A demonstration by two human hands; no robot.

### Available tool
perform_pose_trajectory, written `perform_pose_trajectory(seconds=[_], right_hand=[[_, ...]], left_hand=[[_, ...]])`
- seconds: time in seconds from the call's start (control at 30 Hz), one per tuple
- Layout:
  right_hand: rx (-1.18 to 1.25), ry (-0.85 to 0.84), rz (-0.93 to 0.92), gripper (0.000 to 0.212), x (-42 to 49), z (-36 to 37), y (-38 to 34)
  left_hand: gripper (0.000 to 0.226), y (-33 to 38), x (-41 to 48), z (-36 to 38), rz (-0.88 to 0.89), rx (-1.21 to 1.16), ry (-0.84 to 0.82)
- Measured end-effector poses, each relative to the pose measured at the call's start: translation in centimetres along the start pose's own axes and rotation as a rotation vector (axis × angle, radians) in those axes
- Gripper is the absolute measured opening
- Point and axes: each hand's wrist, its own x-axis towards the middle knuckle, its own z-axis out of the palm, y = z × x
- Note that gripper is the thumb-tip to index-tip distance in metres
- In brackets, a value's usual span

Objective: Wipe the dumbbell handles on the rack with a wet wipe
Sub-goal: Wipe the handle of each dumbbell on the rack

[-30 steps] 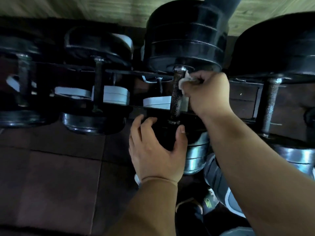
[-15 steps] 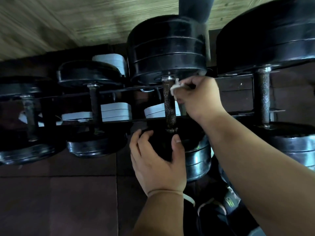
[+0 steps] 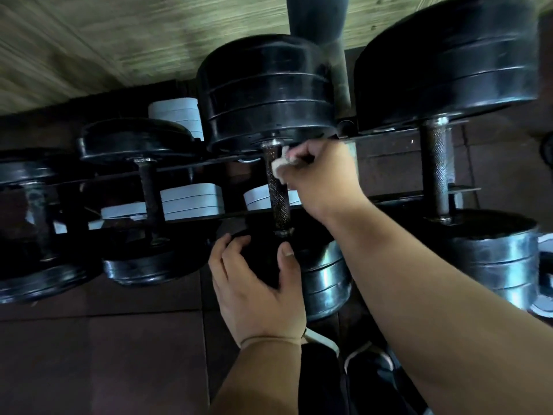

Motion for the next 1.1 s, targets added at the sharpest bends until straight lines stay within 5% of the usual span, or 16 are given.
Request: perform_pose_trajectory(seconds=[0.13,0.43,0.77,0.9,1.1], right_hand=[[-0.168,-0.201,0.059,0.015,-2.4,-1.1,1.6],[0.158,-0.088,0.139,0.015,1.3,-1.0,0.3],[-0.066,-0.316,0.107,0.013,-2.0,-2.8,0.3],[0.137,-0.220,0.062,0.018,-2.7,-3.5,-2.4],[0.049,-0.101,-0.075,0.016,-6.1,-1.4,-4.5]], left_hand=[[0.057,-0.2,0.0,0.0,0.019,0.013,-0.004],[0.056,0.0,0.1,0.0,0.008,0.008,0.005],[0.059,-0.2,0.2,0.1,0.006,0.016,-0.020],[0.064,-0.2,0.1,0.1,-0.007,0.007,-0.019],[0.064,0.0,0.7,-0.3,-0.039,-0.022,-0.020]])
